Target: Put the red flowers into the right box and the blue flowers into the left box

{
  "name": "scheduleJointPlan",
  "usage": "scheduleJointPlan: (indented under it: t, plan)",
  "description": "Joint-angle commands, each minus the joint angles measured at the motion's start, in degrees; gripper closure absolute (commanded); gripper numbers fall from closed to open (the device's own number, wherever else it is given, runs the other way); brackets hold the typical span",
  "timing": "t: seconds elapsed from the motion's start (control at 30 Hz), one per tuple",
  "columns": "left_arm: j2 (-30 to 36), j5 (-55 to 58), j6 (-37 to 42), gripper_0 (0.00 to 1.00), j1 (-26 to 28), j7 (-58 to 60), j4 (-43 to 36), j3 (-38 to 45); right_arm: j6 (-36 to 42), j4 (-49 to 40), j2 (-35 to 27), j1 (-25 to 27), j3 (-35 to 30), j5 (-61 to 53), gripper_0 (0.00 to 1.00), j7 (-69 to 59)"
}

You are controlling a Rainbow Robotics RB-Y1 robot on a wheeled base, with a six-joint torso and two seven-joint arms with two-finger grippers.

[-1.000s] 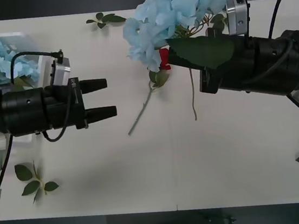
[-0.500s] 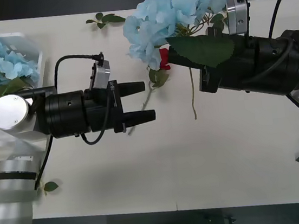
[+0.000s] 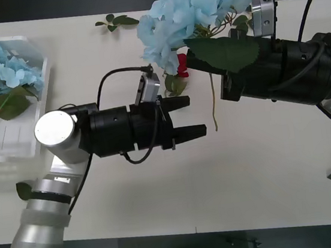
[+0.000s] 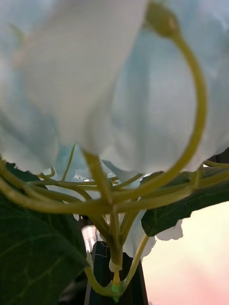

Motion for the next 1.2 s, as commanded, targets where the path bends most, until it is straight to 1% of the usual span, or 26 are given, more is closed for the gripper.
scheduleJointPlan:
  t: [0.03,0.43,0.63,0.7,0.73,0.8,0.83,0.87,0.9,0.93,0.97,1.2]
  plan:
    - [-2.8,1.3,-0.3,0.00,-2.1,-0.7,2.3,0.0,0.1,-1.8,0.2,-1.5,-0.7,0.2,1.00,-0.1]
    - [-4.6,2.6,-0.5,0.00,-2.3,-0.7,2.4,-2.0,0.1,-1.8,0.2,-1.5,-0.7,0.1,1.00,-0.2]
    - [-5.5,6.9,-3.2,0.02,-3.6,-0.7,2.5,-3.5,0.1,-1.8,0.2,-1.5,-0.7,0.1,1.00,-0.4]
    - [-5.7,8.0,-4.3,0.04,-3.8,-0.7,2.4,-4.1,0.1,-1.8,0.2,-1.5,-0.7,0.1,1.00,-0.4]
    - [-5.7,8.1,-4.4,0.06,-3.9,-0.7,2.4,-4.2,0.2,-1.8,0.2,-1.5,-0.7,0.2,1.00,-0.4]
    - [-5.7,8.2,-5.1,0.33,-3.9,-0.7,2.5,-4.2,0.1,-1.8,0.3,-1.5,-0.7,0.2,1.00,-0.5]
    - [-5.7,8.2,-5.3,0.42,-3.9,-0.7,2.4,-4.2,0.2,-1.8,0.3,-1.5,-0.7,0.1,1.00,-0.5]
    - [-5.6,8.0,-5.4,0.64,-3.9,-0.7,2.4,-4.2,0.2,-1.8,0.3,-1.5,-0.7,0.2,1.00,-0.5]
    - [-5.6,7.9,-5.4,0.74,-3.9,-0.7,2.5,-4.2,0.1,-1.8,0.3,-1.5,-0.7,0.1,1.00,-0.5]
    - [-5.5,7.7,-5.4,0.91,-3.9,-0.7,2.5,-4.2,0.2,-1.8,0.3,-1.5,-0.7,0.1,1.00,-0.5]
    - [-5.5,7.2,-5.4,1.00,-3.9,-0.7,2.5,-4.2,0.2,-1.8,0.3,-1.5,-0.7,0.2,1.00,-0.5]
    - [-4.8,6.7,-5.6,1.00,-3.7,-0.7,2.5,-3.3,0.2,-1.8,0.3,-1.5,-0.7,0.1,1.00,-0.7]
